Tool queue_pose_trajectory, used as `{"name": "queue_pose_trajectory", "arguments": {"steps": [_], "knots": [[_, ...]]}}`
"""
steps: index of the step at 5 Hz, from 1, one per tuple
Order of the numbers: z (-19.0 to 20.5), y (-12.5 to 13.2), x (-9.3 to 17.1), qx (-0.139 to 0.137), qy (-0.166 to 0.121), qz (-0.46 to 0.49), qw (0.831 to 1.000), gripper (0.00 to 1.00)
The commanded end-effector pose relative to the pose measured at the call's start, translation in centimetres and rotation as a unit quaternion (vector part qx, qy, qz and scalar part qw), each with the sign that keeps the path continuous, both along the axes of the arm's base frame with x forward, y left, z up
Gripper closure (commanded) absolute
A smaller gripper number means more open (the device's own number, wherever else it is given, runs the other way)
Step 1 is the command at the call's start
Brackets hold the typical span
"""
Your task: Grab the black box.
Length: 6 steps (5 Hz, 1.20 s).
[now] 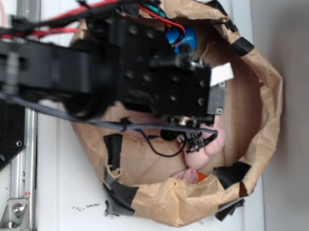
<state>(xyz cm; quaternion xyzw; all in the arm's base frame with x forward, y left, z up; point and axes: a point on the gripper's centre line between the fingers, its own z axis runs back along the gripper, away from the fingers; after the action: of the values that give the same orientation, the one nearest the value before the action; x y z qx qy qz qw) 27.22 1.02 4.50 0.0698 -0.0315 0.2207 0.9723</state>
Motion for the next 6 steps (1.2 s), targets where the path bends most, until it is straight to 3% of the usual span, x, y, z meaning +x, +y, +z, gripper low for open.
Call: {"name": "queue_pose_trajectory", "arguments": {"steps": [1, 2, 5, 6], "knots": [[2.2, 3.4, -1.0, -0.017, -0.026, 0.013, 0.999, 0.0], [2.3, 3.7, -1.2, -0.017, -0.031, 0.011, 0.999, 0.0], [-2.7, 1.7, -0.1, 0.008, 0.025, -0.015, 1.0, 0.0], [-4.0, -0.3, 0.2, -0.03, 0.034, -0.046, 0.998, 0.0]]}}
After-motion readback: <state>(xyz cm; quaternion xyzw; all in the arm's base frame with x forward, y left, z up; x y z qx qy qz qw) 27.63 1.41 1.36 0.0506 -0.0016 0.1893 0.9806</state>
